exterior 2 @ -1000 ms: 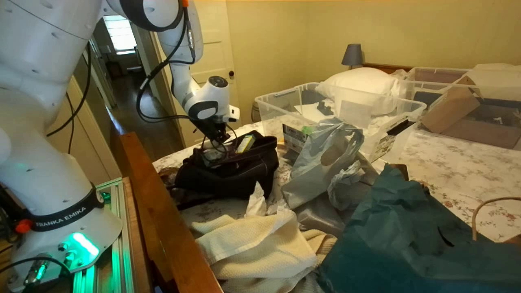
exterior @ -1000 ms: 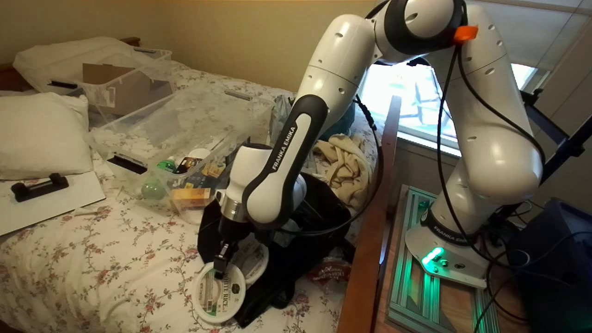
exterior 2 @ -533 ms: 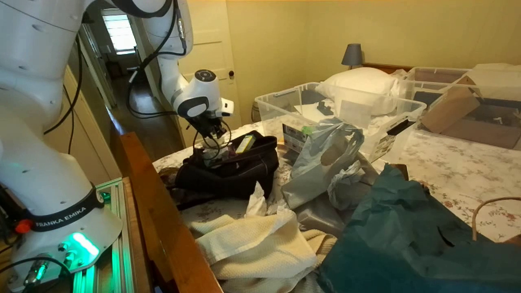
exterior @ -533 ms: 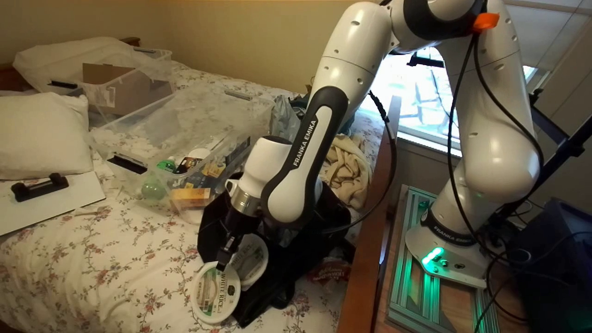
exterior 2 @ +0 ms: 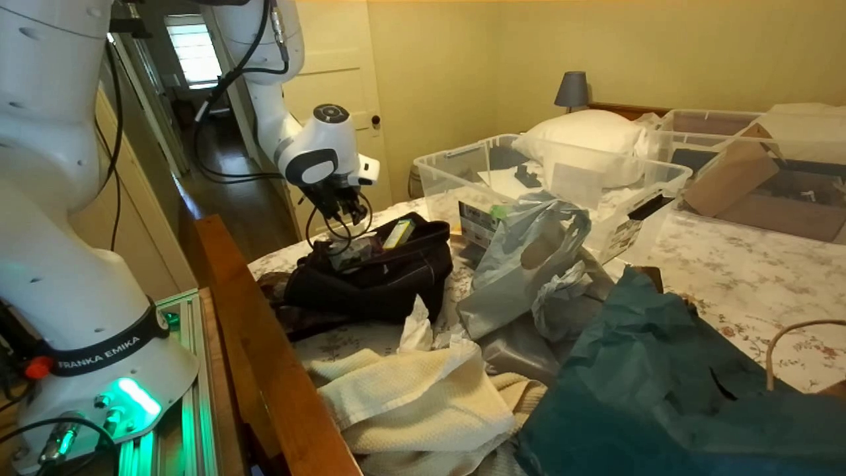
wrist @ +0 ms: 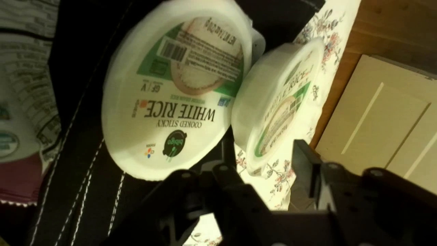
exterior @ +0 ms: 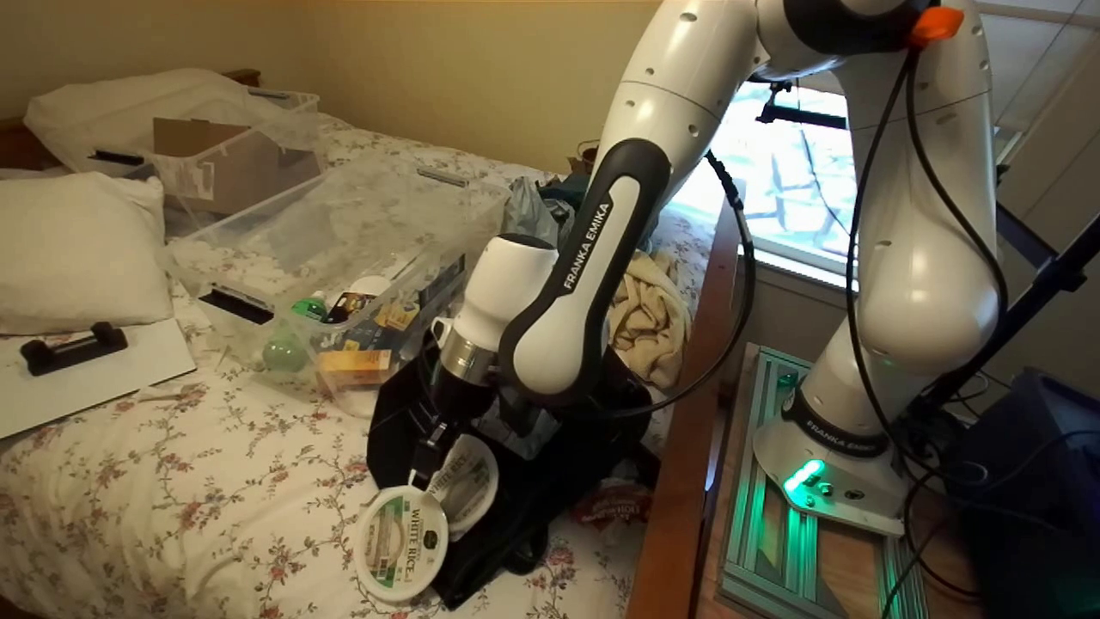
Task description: Take the items off the bag
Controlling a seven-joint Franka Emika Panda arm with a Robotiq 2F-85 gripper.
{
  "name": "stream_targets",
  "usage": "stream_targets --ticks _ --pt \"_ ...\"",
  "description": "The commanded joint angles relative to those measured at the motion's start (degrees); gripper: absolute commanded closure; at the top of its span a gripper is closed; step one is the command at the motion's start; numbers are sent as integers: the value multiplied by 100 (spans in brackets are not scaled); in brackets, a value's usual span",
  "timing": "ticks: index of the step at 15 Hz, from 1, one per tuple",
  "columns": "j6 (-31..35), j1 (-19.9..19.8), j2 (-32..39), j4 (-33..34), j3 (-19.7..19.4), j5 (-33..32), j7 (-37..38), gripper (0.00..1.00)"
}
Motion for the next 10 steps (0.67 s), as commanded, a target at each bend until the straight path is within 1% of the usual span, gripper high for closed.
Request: stream_targets --ticks 1,3,4,6,10 --pt "-1021 286 -502 64 -265 -32 290 20" --pt "-1525 436 -553 227 -395 50 166 5" --pt "-1702 503 -556 310 -452 90 78 1" --pt "-1971 690 -487 527 -599 150 -64 0" --pt "-2252 1111 -321 921 -939 217 -187 0"
